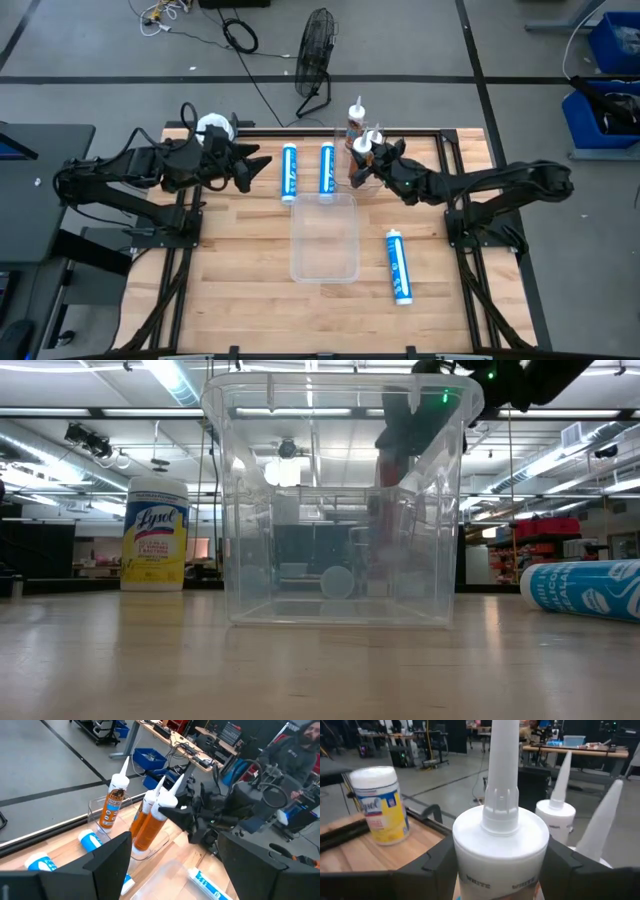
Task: Sort silicone sealant tubes
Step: Put the orange sealant into the top transparent bin
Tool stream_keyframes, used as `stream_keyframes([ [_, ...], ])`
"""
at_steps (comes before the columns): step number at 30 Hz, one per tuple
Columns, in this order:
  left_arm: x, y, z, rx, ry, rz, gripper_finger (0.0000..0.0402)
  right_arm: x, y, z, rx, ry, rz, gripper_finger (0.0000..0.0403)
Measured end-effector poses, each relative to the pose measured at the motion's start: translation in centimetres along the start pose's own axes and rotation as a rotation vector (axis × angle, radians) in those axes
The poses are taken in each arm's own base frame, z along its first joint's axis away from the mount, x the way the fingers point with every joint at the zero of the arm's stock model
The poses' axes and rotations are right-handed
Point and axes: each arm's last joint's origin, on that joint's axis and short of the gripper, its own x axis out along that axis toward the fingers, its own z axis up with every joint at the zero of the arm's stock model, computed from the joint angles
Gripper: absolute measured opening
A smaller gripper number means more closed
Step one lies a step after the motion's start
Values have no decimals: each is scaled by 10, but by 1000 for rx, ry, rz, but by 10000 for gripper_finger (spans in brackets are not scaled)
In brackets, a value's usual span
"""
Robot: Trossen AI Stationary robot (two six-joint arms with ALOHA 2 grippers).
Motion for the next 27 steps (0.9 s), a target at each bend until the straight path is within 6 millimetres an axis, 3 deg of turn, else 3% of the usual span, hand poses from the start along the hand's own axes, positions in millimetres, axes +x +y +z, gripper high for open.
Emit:
stream_keyframes([
  [12,0,0,0,-17,3,2,300,15,9,-28,-4,53,13,209],
  [27,0,0,-1,-14,6,5,300,24,13,-42,-24,69,-14,210],
])
